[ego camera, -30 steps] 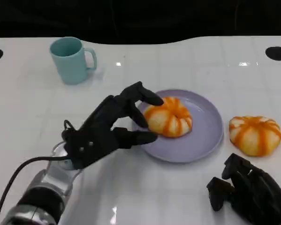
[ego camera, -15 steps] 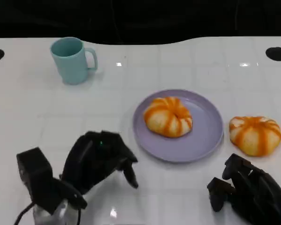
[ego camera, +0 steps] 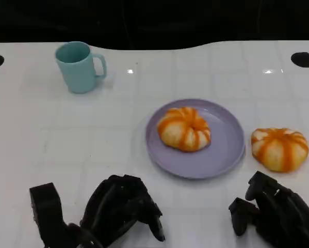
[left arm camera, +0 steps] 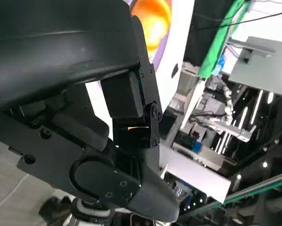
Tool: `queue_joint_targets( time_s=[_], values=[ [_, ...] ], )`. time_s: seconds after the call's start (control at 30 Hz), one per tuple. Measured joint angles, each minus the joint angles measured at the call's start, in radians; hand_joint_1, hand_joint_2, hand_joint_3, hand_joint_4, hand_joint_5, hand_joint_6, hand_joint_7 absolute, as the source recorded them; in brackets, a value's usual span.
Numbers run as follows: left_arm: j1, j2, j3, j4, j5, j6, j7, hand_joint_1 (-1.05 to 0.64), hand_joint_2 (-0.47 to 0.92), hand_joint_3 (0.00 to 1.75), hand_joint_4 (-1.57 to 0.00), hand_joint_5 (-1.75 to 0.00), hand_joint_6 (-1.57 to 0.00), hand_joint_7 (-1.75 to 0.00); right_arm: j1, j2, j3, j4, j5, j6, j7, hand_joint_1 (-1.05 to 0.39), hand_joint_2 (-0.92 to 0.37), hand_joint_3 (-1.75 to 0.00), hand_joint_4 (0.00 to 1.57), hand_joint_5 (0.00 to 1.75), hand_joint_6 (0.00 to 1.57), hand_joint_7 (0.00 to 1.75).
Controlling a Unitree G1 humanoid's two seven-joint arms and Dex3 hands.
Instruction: Grasp the bread from the table and place it into the plate.
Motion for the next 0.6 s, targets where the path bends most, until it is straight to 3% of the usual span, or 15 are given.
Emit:
queue_joint_targets(
  time_s=[0.6],
  values=[
    [-0.005,-0.019,0.059,0.016,-0.027,0.032,-0.024,-1.05,0.64,0.0,-1.57,-0.79,-1.57,-0.46,-0.006,-0.002,-0.004,0.024,0.0,0.0,0.002,-0.57,-0.92,-0.2,0.76,1.7,0.69,1.38]
  ],
)
